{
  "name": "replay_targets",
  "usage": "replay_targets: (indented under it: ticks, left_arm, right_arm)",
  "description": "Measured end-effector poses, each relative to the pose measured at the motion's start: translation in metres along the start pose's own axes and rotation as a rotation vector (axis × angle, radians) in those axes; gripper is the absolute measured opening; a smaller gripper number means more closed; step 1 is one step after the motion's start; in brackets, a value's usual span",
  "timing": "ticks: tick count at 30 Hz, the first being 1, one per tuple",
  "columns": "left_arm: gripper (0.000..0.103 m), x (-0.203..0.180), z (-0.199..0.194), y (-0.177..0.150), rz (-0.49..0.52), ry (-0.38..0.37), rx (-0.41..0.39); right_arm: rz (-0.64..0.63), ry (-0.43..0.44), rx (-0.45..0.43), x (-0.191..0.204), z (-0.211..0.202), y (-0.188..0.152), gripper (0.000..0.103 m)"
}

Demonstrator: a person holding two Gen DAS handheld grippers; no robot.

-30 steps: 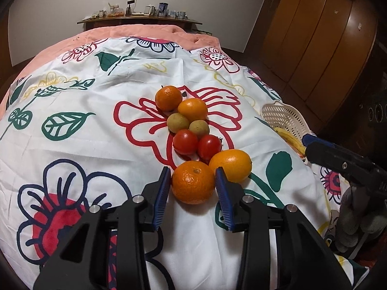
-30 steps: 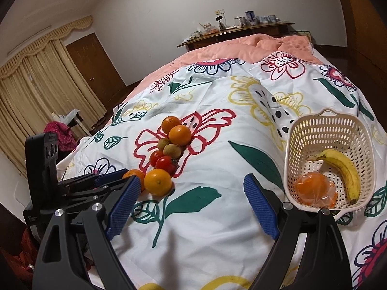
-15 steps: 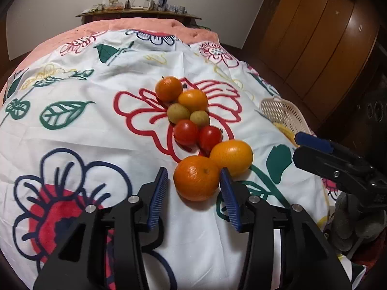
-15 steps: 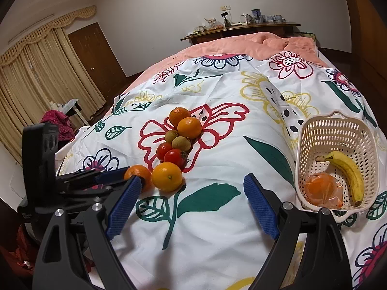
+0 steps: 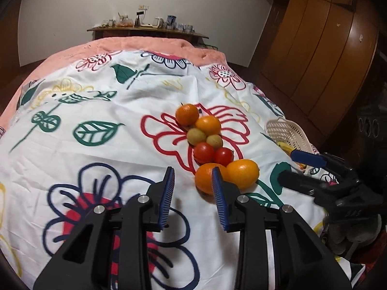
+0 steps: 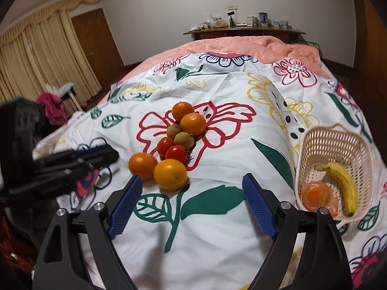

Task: Organize fruits
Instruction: 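Move both tools back over the remaining oranges and tomatoes, then grasp a large orange with the right tool while the left tool grasps a tangerine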

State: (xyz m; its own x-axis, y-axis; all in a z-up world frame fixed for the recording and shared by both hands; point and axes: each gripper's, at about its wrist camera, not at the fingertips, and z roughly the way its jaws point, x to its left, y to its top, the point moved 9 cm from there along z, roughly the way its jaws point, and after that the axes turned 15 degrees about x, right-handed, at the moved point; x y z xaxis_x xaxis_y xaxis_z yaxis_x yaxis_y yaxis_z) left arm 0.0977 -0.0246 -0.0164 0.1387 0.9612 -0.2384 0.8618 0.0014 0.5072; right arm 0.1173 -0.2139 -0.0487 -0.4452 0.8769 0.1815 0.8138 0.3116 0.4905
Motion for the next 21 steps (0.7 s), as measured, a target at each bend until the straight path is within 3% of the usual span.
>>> replay_targets:
  ticks: [8,12,17,21]
  left_arm:
    - [0.033,0.012,-0.003,-0.002,-0.021,0.02,-0.007]
    - [0.034,0.019,-0.002,-0.004,-0.043,0.021,-0.003]
    - [0.059,0.026,-0.004,-0.005,-0.063,0.03,-0.015]
    - [0.067,0.029,-0.004,-0.004,-0.075,0.037,-0.018]
  right_arm:
    - [-0.082,-0.059,0.093,0.014,0.026,0.003,0.058]
    - [-0.126,-0.053,0.119,0.026,0.034,0.006,0.058]
    - [-0.149,-0.046,0.169,0.033,0.046,0.008,0.056]
    - [-0.156,-0.03,0.204,0.035,0.053,0.008,0.053]
